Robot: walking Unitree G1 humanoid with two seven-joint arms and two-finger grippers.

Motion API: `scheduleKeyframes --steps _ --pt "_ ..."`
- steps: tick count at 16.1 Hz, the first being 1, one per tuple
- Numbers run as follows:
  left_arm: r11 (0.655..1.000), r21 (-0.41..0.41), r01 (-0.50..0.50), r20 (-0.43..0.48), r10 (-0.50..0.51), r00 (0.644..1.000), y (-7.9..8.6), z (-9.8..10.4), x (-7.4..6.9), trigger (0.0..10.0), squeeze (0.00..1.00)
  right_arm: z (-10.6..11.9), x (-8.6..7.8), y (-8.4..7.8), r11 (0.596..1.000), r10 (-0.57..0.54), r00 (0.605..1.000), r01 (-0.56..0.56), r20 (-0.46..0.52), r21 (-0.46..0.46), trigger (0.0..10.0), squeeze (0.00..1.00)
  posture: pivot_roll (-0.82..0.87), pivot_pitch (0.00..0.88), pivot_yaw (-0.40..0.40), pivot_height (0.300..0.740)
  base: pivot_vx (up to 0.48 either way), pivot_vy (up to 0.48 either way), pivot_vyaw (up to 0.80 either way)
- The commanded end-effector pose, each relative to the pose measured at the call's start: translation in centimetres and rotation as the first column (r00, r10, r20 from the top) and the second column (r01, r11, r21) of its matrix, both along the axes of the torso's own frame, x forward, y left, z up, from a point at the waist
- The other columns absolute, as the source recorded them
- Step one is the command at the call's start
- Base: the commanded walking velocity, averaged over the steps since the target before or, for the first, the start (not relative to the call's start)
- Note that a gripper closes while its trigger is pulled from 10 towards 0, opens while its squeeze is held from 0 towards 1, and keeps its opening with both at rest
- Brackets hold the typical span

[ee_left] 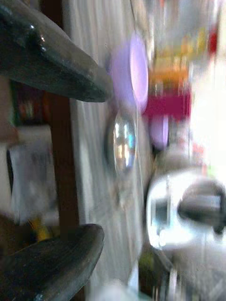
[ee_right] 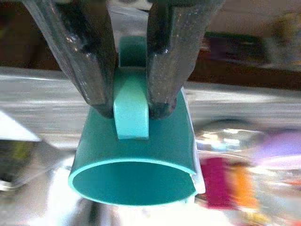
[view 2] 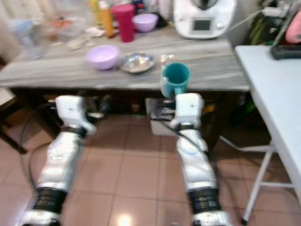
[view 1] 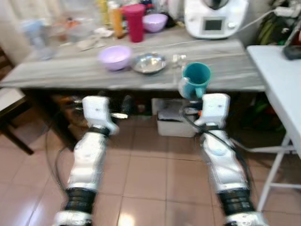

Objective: Setting the table

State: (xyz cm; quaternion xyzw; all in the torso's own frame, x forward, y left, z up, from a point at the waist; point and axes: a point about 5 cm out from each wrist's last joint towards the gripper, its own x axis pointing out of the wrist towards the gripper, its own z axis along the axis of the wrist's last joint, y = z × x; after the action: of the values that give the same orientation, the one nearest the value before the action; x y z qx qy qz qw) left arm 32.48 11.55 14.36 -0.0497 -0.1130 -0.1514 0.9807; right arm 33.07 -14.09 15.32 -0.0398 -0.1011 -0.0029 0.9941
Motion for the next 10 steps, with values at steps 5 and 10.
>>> scheduleKeyframes --steps 5,10 --pt "0.999 0.021 -0.036 0.014 0.036 0.999 1.64 0.43 0.19 10.0 0.00 1.07 0.05 1.30 0.999 0.041 0.998 -0.042 0.045 0.015 10.0 0.00 -0.06 0.066 0.058 0.740 0.388 0.000 0.00" --pt "0.999 0.017 -0.033 0.013 0.033 0.999 1.48 0.37 0.16 10.0 0.00 1.29 -0.06 1.39 0.998 0.057 0.996 -0.056 0.062 -0.012 10.0 0.00 -0.06 0.062 0.063 0.740 0.395 0.000 0.28"
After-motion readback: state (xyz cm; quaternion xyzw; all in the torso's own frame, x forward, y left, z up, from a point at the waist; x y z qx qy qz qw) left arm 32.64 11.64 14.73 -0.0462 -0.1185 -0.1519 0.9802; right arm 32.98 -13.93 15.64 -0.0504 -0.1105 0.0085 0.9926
